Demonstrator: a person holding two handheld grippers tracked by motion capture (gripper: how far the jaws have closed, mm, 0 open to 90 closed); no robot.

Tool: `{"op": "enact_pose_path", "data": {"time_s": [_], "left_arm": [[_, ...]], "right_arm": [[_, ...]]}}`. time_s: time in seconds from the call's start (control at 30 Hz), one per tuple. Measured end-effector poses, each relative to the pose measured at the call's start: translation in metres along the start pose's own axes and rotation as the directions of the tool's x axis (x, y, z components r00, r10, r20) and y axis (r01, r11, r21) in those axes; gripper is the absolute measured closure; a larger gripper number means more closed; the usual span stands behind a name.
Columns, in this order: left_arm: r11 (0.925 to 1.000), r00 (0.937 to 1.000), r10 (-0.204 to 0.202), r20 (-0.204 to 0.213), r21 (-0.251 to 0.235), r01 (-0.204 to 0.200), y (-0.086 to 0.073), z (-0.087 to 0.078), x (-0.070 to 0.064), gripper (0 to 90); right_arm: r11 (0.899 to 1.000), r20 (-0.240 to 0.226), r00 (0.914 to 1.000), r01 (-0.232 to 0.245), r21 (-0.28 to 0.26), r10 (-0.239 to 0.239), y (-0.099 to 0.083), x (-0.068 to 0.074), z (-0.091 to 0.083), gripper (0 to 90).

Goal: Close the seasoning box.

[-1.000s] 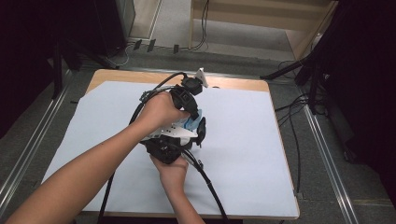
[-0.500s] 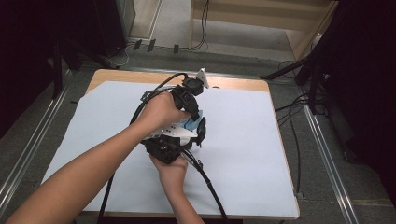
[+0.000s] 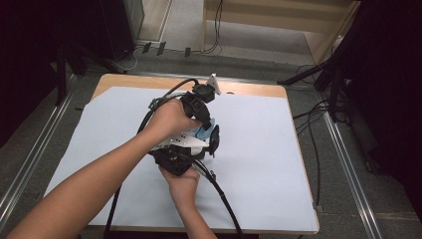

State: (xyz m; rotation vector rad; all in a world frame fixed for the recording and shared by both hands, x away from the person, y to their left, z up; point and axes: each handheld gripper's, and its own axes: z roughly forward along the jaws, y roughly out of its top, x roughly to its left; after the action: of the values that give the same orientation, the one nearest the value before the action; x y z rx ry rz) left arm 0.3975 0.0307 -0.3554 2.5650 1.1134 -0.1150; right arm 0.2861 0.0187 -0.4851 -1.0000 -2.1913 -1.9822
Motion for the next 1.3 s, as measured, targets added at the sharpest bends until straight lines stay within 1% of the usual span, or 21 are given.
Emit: {"op": "enact_pose_path", "data": {"time_s": [0.1,0.17,0.2,0.33,0.37,0.4,0.47,0.5,0.53,0.67,0.77,0.83,0.9,0.97,1.0,1.07,1.1,1.13,1.23,1.27,1.3], "left_arm": [[1.0000,1.0000,-0.004,-0.001,-0.008,0.004,-0.001,0.002,0.000,83.6],[0.9999,1.0000,0.006,-0.002,-0.010,-0.006,-0.001,0.001,-0.001,85.5],[0.9999,0.9999,0.015,0.003,-0.004,-0.015,-0.002,0.000,0.000,86.3],[0.9997,1.0000,0.001,0.008,-0.025,-0.001,-0.004,-0.004,0.001,87.0],[0.9997,0.9998,-0.001,0.018,-0.023,0.001,-0.003,-0.005,0.002,87.0],[0.9996,0.9998,-0.001,0.018,-0.028,0.001,-0.003,-0.005,0.001,87.1],[0.9995,0.9998,-0.001,0.017,-0.030,0.001,-0.002,-0.005,0.000,87.2],[0.9998,0.9998,0.005,0.021,-0.019,-0.005,-0.002,-0.006,0.000,87.4],[0.9998,0.9999,0.007,0.015,-0.019,-0.007,-0.001,-0.006,-0.001,87.4],[0.9998,0.9998,-0.004,0.017,-0.020,0.004,0.000,-0.007,-0.001,87.3],[0.9999,0.9999,-0.007,0.010,-0.009,0.007,0.002,-0.007,-0.002,87.2],[0.9999,1.0000,-0.007,0.002,-0.012,0.007,0.002,-0.006,-0.004,87.1],[1.0000,1.0000,0.007,-0.004,0.002,-0.007,0.004,-0.006,-0.005,86.9],[1.0000,1.0000,0.000,-0.007,0.001,0.000,0.004,-0.005,-0.006,86.5],[1.0000,1.0000,-0.002,-0.008,0.005,0.002,0.005,-0.005,-0.006,86.2],[0.9999,0.9999,0.010,-0.013,0.012,-0.010,0.006,-0.005,-0.004,85.5],[0.9999,0.9999,0.000,-0.012,0.011,0.000,0.006,-0.005,-0.005,85.2],[1.0000,0.9999,0.001,-0.012,0.009,-0.001,0.006,-0.005,-0.005,85.3],[0.9999,0.9999,0.014,-0.009,0.003,-0.014,0.006,-0.007,-0.005,85.3],[0.9999,1.0000,0.006,-0.004,-0.012,-0.006,0.005,-0.008,-0.005,85.3],[0.9995,1.0000,0.007,0.001,-0.029,-0.007,0.003,-0.009,-0.004,85.4]], "right_arm": [[1.000,0.004,1.0000,0.002,0.009,-0.002,-0.001,-0.001,0.000,85.0],[1.000,0.003,1.0000,-0.006,0.014,0.006,-0.002,-0.002,0.000,84.3],[1.000,0.007,1.0000,-0.005,0.017,0.005,-0.003,-0.003,0.000,84.3],[1.000,0.013,0.9998,-0.016,0.022,0.016,-0.005,-0.005,-0.001,83.1],[1.000,0.016,0.9997,-0.021,0.020,0.021,-0.006,-0.005,-0.001,82.8],[0.999,0.018,0.9994,-0.029,0.018,0.028,-0.006,-0.007,-0.002,82.5],[0.999,0.021,0.9991,-0.037,0.022,0.037,-0.007,-0.008,-0.002,82.4],[0.999,0.022,0.9991,-0.037,0.022,0.036,-0.007,-0.009,-0.002,82.3],[0.999,0.021,0.9991,-0.037,0.020,0.036,-0.007,-0.009,-0.003,82.2],[1.000,0.015,0.9994,-0.031,0.005,0.031,-0.006,-0.008,-0.004,79.7],[1.000,0.012,0.9998,-0.018,0.005,0.018,-0.006,-0.007,-0.004,77.9],[1.000,0.009,0.9998,-0.015,-0.004,0.016,-0.005,-0.006,-0.004,78.0],[1.000,0.004,0.9999,-0.015,-0.011,0.015,-0.004,-0.005,-0.005,78.0],[1.000,0.004,1.0000,-0.005,-0.016,0.005,-0.003,-0.004,-0.005,78.1],[1.000,0.005,1.0000,-0.007,-0.017,0.007,-0.003,-0.004,-0.006,78.2],[1.000,0.004,1.0000,-0.003,-0.022,0.003,-0.002,-0.003,-0.006,78.5],[1.000,0.004,1.0000,-0.004,-0.024,0.004,-0.002,-0.003,-0.006,78.7],[1.000,0.004,1.0000,-0.002,-0.026,0.002,-0.002,-0.003,-0.006,78.9],[1.000,0.006,1.0000,0.003,-0.027,-0.003,-0.001,-0.002,-0.007,78.8],[1.000,0.010,0.9999,0.007,-0.022,-0.007,-0.001,-0.003,-0.007,78.7],[1.000,0.015,0.9998,0.011,-0.016,-0.010,-0.001,-0.003,-0.007,78.5]]}}
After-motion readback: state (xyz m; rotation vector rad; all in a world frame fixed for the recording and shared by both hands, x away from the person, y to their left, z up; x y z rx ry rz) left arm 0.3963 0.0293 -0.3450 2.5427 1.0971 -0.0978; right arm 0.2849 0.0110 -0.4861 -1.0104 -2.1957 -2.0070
